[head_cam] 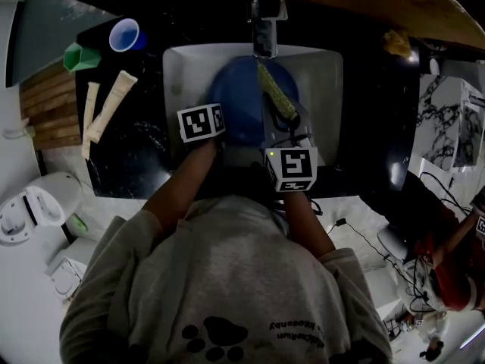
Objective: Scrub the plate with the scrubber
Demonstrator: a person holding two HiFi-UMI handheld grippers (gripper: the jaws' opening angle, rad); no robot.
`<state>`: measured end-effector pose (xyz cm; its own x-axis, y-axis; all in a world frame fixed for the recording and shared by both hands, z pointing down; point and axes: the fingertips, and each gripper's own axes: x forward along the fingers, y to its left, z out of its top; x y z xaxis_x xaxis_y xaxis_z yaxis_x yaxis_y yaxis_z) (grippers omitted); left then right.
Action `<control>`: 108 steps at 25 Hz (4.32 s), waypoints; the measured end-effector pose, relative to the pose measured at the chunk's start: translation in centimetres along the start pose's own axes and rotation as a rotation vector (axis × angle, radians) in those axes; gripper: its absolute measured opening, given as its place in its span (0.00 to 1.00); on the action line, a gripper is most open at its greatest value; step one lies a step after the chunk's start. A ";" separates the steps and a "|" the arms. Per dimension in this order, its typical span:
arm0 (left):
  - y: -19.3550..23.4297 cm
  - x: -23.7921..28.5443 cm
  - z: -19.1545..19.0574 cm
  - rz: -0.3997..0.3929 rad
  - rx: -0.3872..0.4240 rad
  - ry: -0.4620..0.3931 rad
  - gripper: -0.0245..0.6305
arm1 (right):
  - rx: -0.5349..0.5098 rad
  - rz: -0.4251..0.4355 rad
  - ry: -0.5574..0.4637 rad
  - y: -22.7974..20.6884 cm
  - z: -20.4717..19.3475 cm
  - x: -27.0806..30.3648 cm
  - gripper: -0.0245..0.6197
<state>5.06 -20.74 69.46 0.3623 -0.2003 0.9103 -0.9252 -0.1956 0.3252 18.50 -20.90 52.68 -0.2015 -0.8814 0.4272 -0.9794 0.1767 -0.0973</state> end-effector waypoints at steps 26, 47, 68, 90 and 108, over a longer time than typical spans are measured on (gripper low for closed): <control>-2.7 -10.8 3.3 -0.274 -0.052 -0.377 0.07 | -0.204 0.051 -0.055 2.7 3.2 -4.8 0.14; -3.2 -22.5 2.2 -0.238 0.120 -0.738 0.07 | -0.673 0.019 -0.142 9.1 7.6 -9.1 0.14; -3.2 -26.3 1.9 -0.243 0.129 -0.837 0.08 | -1.226 0.013 0.084 14.2 5.2 -5.7 0.14; -4.1 -27.7 2.3 -0.278 0.163 -0.937 0.10 | -1.085 0.586 0.398 18.6 -3.4 -9.7 0.14; -2.9 -27.5 2.6 -0.221 0.163 -0.948 0.09 | -0.865 0.869 0.554 18.8 -4.4 -14.4 0.14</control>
<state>-1.94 -17.13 42.79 0.5313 -0.8158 0.2285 -0.8249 -0.4367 0.3590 2.93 -2.97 48.64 -0.5321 -0.0882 0.8421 -0.1841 0.9828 -0.0134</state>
